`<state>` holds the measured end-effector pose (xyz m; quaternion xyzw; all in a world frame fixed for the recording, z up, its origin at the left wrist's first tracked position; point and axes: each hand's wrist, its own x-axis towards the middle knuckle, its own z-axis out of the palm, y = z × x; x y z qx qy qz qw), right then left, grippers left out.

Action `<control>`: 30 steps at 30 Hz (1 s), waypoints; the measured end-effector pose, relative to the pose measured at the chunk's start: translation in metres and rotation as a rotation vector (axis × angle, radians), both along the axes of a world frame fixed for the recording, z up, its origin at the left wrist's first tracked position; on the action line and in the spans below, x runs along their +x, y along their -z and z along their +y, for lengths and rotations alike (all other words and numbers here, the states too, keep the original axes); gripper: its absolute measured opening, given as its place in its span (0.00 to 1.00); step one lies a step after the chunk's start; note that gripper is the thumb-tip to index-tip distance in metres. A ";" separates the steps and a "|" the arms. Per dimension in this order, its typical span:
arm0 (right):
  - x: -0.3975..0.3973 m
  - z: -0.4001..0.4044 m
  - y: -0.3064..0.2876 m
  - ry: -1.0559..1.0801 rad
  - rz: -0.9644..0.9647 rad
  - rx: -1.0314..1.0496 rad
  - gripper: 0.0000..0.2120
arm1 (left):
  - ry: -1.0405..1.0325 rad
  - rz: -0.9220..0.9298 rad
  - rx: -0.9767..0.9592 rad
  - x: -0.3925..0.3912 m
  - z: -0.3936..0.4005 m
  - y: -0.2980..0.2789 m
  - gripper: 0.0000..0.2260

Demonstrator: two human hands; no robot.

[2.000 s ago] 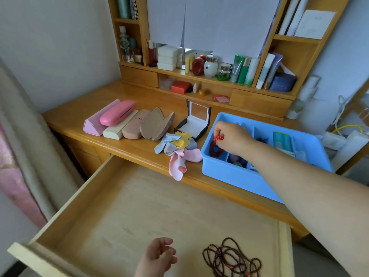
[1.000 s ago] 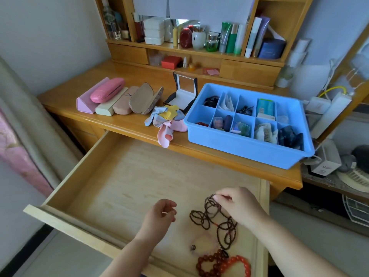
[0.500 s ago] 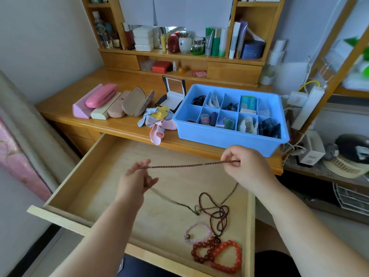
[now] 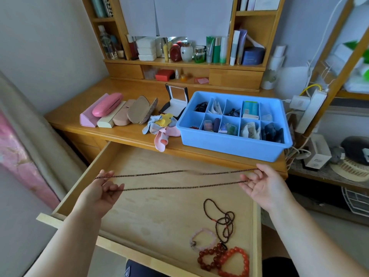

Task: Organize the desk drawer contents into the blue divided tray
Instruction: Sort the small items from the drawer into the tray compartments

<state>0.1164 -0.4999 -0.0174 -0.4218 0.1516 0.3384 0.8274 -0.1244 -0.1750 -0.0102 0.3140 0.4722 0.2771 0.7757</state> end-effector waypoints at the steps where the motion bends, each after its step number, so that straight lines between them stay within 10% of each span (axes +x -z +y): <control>1: 0.000 -0.001 0.002 0.042 0.026 0.027 0.17 | -0.022 0.020 -0.018 -0.001 0.003 0.000 0.12; 7: -0.004 0.005 0.000 0.096 0.031 0.121 0.11 | 0.007 0.365 0.290 0.000 -0.010 0.000 0.07; 10: -0.011 0.013 -0.005 -0.081 -0.086 0.062 0.10 | 0.445 0.701 0.944 0.012 -0.045 -0.011 0.04; 14: -0.026 0.025 -0.015 -0.343 -0.346 -0.147 0.10 | 0.922 0.493 1.200 0.042 -0.101 -0.033 0.11; 18: -0.052 0.038 -0.024 -0.613 -0.490 -0.126 0.15 | 1.073 0.217 1.116 0.071 -0.143 -0.046 0.09; 22: -0.062 0.032 -0.016 -0.801 -0.324 -0.015 0.13 | 0.701 0.272 0.946 0.088 -0.132 -0.045 0.08; 30: -0.033 -0.004 0.009 -0.467 0.050 0.106 0.08 | 0.045 0.149 0.142 0.031 -0.032 -0.002 0.05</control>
